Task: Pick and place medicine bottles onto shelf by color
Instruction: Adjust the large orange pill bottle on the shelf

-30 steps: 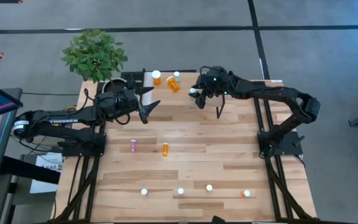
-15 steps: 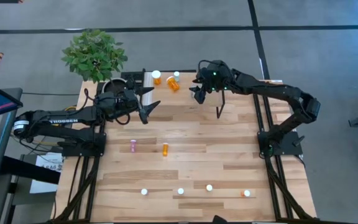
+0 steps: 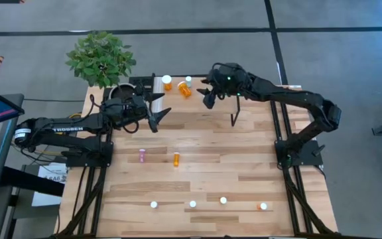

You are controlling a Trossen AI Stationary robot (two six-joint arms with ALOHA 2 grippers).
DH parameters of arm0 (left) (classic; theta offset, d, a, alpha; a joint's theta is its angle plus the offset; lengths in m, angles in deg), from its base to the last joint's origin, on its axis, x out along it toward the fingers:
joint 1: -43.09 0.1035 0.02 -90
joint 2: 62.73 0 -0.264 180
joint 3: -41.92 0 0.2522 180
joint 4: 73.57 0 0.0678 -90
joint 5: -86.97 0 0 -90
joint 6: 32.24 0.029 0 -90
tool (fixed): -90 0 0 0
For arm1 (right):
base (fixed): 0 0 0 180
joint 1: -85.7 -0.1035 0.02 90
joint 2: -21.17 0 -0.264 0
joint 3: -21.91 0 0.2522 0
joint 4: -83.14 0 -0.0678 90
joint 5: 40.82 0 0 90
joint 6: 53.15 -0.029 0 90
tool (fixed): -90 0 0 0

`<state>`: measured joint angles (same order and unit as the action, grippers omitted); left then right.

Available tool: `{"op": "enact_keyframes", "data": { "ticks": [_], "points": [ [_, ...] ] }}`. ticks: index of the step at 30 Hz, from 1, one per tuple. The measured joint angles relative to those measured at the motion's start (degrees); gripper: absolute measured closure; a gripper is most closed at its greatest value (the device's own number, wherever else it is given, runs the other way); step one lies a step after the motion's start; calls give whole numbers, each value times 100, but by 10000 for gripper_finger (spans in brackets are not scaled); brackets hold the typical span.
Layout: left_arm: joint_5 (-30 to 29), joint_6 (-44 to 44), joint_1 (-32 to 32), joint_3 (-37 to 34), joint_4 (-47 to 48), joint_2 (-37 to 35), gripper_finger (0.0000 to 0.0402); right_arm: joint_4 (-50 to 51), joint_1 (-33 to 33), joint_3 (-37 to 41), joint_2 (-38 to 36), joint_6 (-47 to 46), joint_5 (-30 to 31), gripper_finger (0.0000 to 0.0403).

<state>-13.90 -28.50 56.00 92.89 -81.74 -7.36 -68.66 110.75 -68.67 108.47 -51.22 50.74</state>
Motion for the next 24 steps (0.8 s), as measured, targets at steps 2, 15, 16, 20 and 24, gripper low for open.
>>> {"op": "enact_keyframes", "data": {
  "ticks": [2, 15, 16, 20, 24],
  "points": [
    [0, -9, 0, 1, -13, 2, 95, -29, -95, -155, 45, 2, 31, 168],
    [172, -103, -1, 1, -56, 0, 95, 430, -610, -1517, 1445, 483, 494, 168],
    [186, -101, -1, 0, -49, 0, 95, 498, -567, -1639, 1531, 349, 501, 168],
    [190, -96, -4, -2, -48, 0, 95, 922, -412, -1990, 1882, 72, 518, 168],
    [192, -88, -2, -2, -49, 0, 95, 1077, -320, -2128, 2224, -54, 520, 165]
  ]
}}
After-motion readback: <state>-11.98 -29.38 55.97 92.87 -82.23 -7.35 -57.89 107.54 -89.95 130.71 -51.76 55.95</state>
